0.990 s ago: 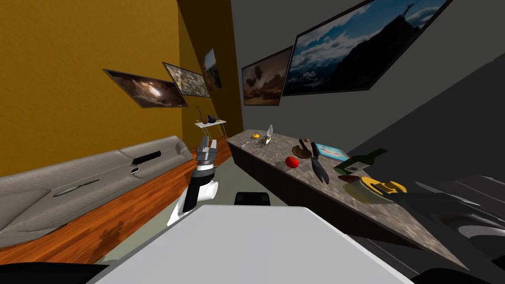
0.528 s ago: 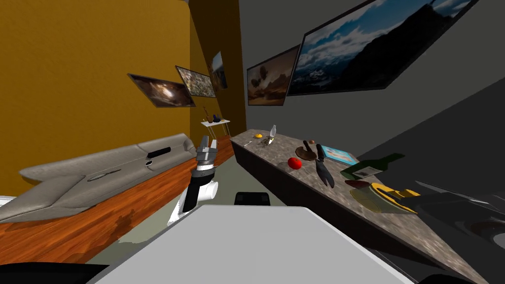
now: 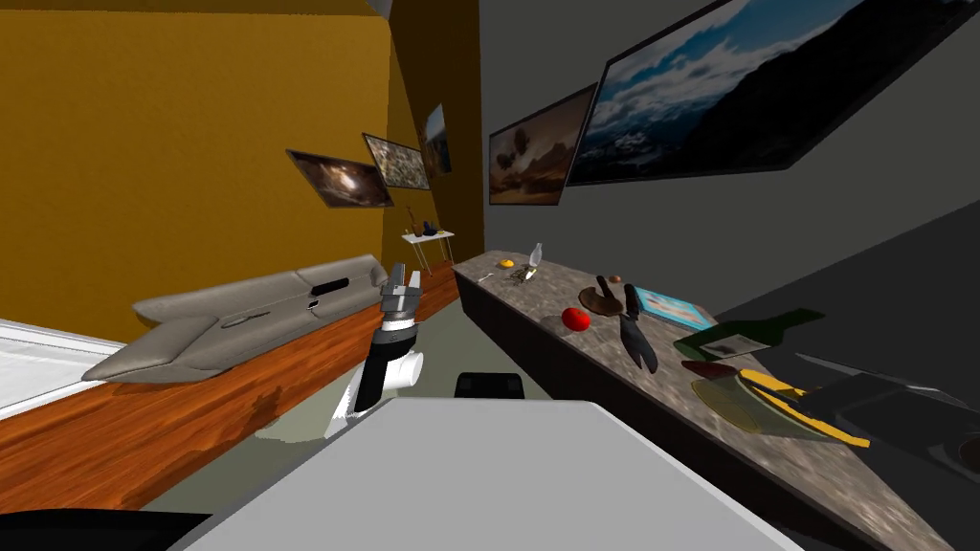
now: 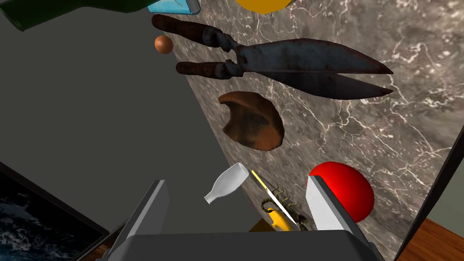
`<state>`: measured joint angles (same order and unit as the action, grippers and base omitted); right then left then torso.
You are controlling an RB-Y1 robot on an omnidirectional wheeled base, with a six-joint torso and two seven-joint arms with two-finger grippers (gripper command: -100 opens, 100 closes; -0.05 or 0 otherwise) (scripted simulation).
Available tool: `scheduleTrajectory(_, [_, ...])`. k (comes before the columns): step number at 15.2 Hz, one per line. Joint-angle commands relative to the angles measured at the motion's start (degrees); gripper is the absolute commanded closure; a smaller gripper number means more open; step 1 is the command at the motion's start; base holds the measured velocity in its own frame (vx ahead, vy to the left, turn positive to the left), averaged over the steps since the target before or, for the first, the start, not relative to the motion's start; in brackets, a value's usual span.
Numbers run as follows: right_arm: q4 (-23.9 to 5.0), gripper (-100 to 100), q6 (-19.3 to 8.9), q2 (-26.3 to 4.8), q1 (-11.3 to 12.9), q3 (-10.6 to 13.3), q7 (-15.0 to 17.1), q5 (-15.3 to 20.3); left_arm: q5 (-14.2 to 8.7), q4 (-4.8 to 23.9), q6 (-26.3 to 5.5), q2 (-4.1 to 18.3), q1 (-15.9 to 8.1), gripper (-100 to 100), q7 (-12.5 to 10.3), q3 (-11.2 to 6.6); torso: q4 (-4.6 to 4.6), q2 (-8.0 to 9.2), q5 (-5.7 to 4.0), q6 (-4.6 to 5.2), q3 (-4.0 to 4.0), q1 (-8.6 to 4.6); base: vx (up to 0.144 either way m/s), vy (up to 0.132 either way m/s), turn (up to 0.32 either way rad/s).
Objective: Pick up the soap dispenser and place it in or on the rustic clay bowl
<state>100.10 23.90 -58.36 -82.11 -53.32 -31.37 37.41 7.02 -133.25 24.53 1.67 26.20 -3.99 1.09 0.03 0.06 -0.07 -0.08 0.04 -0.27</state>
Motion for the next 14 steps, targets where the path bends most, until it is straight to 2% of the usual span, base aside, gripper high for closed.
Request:
scheduleTrajectory(1, [-0.1,-100,2.4,-2.1,-2.9,-1.4,-0.1,0.6,0.0,0.0,0.0,0.0,0.0,0,0.0,0.0,0.0,0.0,0.0,0.0,0.0,0.0,-0.039,-0.041,0.151])
scheduleTrajectory(2, [-0.1,-100,2.4,-2.1,-4.3,-1.4,-0.1,0.6,0.0,0.0,0.0,0.0,0.0,0,0.0,0.0,-0.01,0.0,0.01,-0.04,-0.01,-0.01,-0.042,-0.046,0.158])
scheduleTrajectory(3, [0.0,-100,4.2,-3.8,-5.6,-2.7,0.0,1.0,0.0,0.0,0.0,0.0,0.0,0,0.0,0.0,0.0,0.0,0.0,-0.02,0.0,-0.02,-0.048,-0.059,0.213])
scheduleTrajectory(5, [0.0,-100,4.3,-3.8,-7.6,-2.7,0.0,1.0,0.0,0.0,0.0,0.0,0.0,0,0.0,0.0,0.0,0.02,-0.02,-0.03,0.0,-0.13,-0.051,-0.07,0.124])
scheduleTrajectory(6, [0.2,-100,6.2,-5.3,-9.1,-4.0,-0.1,1.4,0.0,0.0,0.0,0.0,0.0,0,0.0,0.0,0.01,0.03,-0.03,0.01,0.02,-0.13,-0.054,-0.07,0.101])
scheduleTrajectory(8, [0.2,-100,6.2,-5.3,-10.8,-4.0,-0.1,1.4,0.0,0.0,0.0,0.0,0.0,0,0.0,0.0,0.01,0.05,-0.04,-0.02,0.03,-0.17,-0.047,-0.067,0.104])
scheduleTrajectory(9, [0.4,-100,7.9,-6.7,-12.6,-5.3,-0.2,1.8,0.0,0.0,0.0,0.0,0.0,0,0.0,0.0,0.01,0.03,-0.04,0.01,0.02,-0.13,-0.043,-0.064,0.13])
scheduleTrajectory(10, [0.4,-100,7.9,-6.7,-13.8,-5.3,-0.2,1.8,0.0,0.0,0.0,0.0,0.0,0,0.0,0.0,0.0,0.02,-0.03,-0.03,0.01,-0.14,-0.056,-0.07,0.156])
scheduleTrajectory(11, [0.7,-100,9.6,-8.0,-15.2,-6.5,-0.3,2.1,0.0,0.0,0.0,0.0,0.0,0,0.0,0.0,0.0,0.03,-0.04,-0.02,0.01,-0.15,-0.065,-0.092,0.227])
scheduleTrajectory(13, [0.7,-100,9.6,-8.0,-16.8,-6.5,-0.3,2.1,0.0,0.0,0.0,0.0,0.0,0,0.0,0.0,0.01,0.05,-0.06,-0.02,0.03,-0.25,-0.055,-0.087,0.11])
scheduleTrajectory(14, [1.0,-100,11.2,-9.2,-18.6,-7.6,-0.4,2.4,0.0,0.0,0.0,0.0,0.0,0,0.0,-0.01,0.02,0.04,-0.07,0.02,0.03,-0.22,-0.051,-0.081,0.099])
